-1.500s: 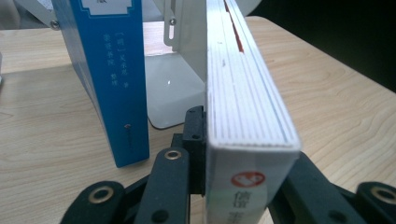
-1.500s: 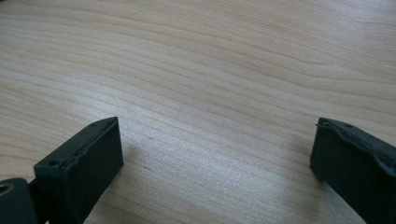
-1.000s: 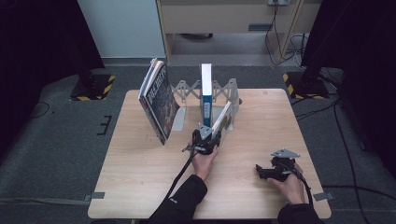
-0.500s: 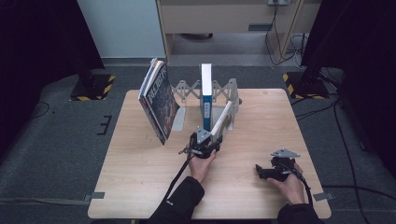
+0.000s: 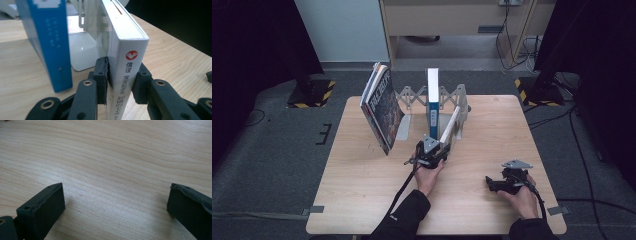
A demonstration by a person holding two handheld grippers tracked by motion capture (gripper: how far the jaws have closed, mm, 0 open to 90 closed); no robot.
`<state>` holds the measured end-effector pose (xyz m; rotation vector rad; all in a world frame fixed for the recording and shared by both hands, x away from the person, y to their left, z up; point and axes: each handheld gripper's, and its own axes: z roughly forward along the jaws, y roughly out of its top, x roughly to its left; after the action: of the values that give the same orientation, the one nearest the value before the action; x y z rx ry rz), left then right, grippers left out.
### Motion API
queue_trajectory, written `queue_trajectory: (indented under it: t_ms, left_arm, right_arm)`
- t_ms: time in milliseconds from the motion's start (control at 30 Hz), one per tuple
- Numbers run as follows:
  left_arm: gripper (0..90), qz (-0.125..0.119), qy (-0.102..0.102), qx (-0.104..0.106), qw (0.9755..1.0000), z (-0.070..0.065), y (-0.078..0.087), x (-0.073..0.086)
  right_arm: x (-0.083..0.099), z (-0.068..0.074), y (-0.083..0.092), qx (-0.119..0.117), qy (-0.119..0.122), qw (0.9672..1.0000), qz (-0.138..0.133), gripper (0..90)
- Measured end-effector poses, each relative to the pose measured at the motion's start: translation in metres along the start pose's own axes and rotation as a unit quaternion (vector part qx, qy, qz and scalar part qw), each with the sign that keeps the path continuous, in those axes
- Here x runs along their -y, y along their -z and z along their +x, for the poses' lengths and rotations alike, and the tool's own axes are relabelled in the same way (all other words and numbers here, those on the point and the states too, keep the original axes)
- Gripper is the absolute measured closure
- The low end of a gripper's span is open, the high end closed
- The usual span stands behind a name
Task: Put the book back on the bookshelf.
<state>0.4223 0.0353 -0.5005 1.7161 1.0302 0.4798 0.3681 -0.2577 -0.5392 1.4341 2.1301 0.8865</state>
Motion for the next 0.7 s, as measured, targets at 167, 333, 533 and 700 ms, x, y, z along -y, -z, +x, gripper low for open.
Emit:
queue_trajectory:
  t_ms: [167,333,533,700]
  left_arm:
    - [65.7,0.001,0.008,0.004,1.0000,-0.001,-0.009,-0.004]
    - [63.2,0.006,0.001,0.021,0.9998,-0.001,-0.014,-0.005]
    - [64.1,0.010,-0.004,0.043,0.9990,0.000,-0.001,-0.003]
    - [66.5,0.011,-0.001,0.050,0.9987,0.000,0.005,-0.006]
  right_arm:
    - [0.000,0.000,0.000,0.000,0.000,1.0000,0.000,1.6]
    - [0.000,0.000,0.000,0.001,0.000,1.0000,0.000,1.6]
    - [0.000,0.000,0.000,0.001,-0.001,1.0000,0.000,1.5]
    - [0.000,0.000,0.000,0.001,0.001,1.0000,0.000,1.5]
